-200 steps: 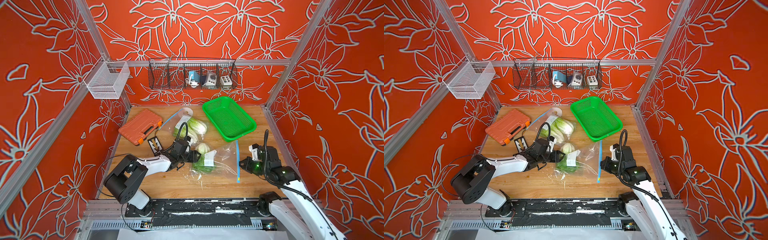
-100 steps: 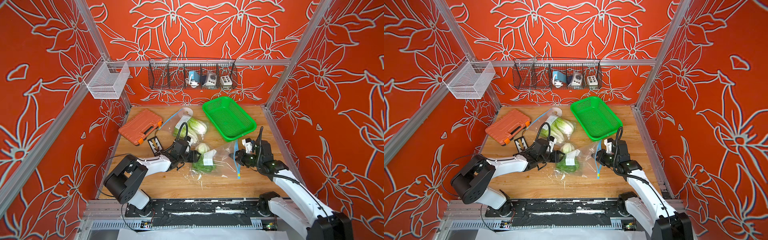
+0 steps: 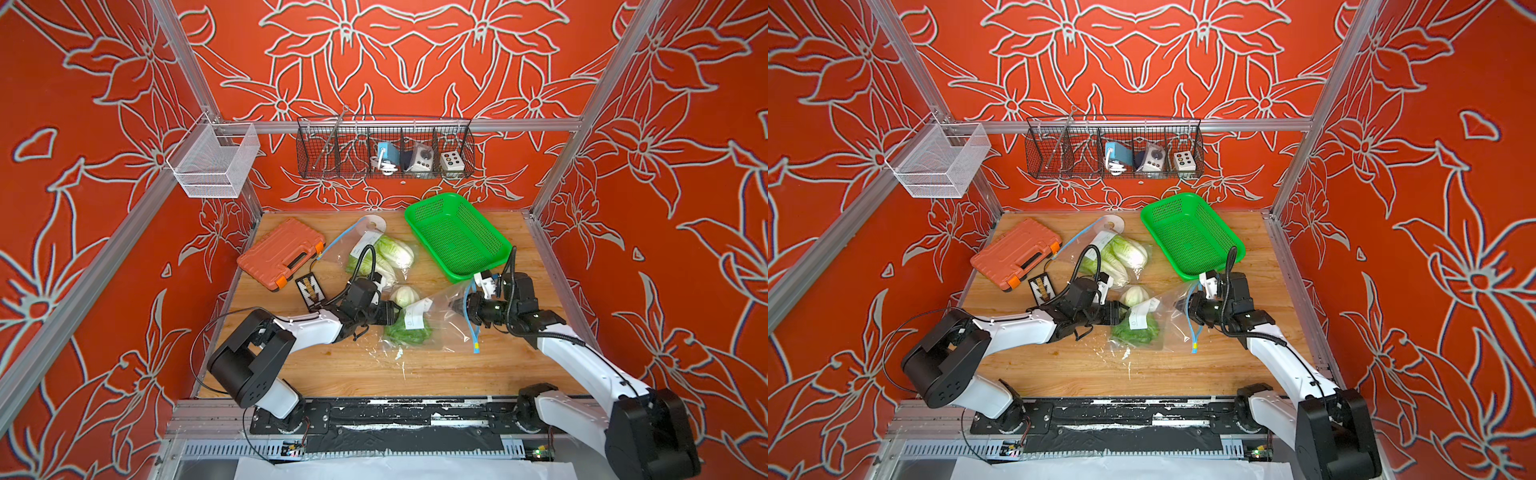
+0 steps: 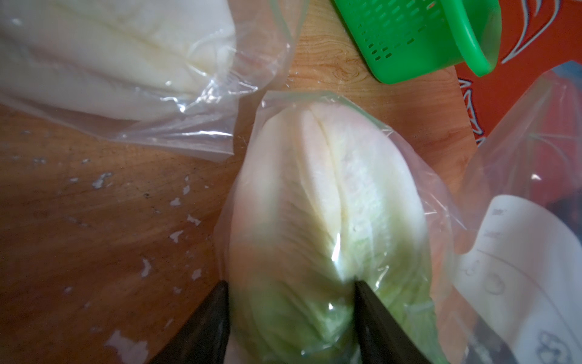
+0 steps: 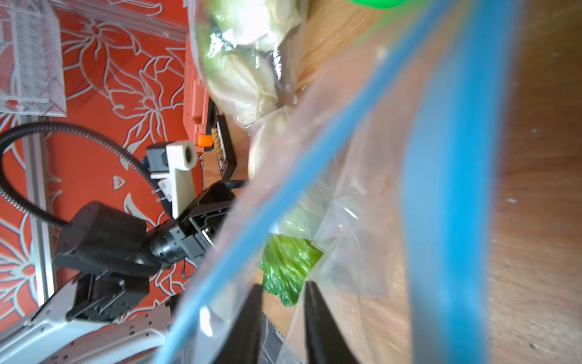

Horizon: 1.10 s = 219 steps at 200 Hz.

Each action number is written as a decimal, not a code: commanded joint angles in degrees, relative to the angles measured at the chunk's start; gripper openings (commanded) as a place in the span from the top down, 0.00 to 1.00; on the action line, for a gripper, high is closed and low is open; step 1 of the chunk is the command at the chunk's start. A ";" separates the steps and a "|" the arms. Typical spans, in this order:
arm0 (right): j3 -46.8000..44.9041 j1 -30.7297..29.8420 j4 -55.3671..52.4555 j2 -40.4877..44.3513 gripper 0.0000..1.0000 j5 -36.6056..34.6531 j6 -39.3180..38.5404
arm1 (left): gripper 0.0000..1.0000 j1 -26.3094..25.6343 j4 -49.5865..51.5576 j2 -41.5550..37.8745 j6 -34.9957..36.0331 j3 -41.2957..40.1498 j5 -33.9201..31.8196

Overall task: Open the zip-top bag and take out the chinese cabbages
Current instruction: Open the zipper of the food storage bag at the center of the board.

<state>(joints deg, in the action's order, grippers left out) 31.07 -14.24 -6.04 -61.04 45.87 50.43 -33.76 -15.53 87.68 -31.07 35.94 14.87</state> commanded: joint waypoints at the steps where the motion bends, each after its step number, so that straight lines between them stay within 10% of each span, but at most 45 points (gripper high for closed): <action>1: -0.37 -0.78 6.00 -0.24 0.98 3.75 2.63 | 0.42 -0.29 3.69 0.22 0.82 -1.12 -0.29; 106: 4.00 -11.99 4.20 -9.32 0.98 -3.77 1.65 | 0.42 -0.24 2.78 -0.68 0.46 -2.72 -0.62; 149: 5.62 -12.06 -14.64 -9.63 0.94 -16.90 -9.64 | 0.41 -0.19 2.61 -1.01 0.45 -2.98 -0.83; 219: 1.65 -12.01 -20.66 -5.81 0.95 -27.19 -12.38 | 0.17 -0.17 5.29 -6.77 -0.02 -2.90 -2.46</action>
<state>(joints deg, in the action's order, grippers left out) 33.58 -26.02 -23.05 -69.58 24.23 39.46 -33.76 -15.09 84.27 -31.40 33.82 14.00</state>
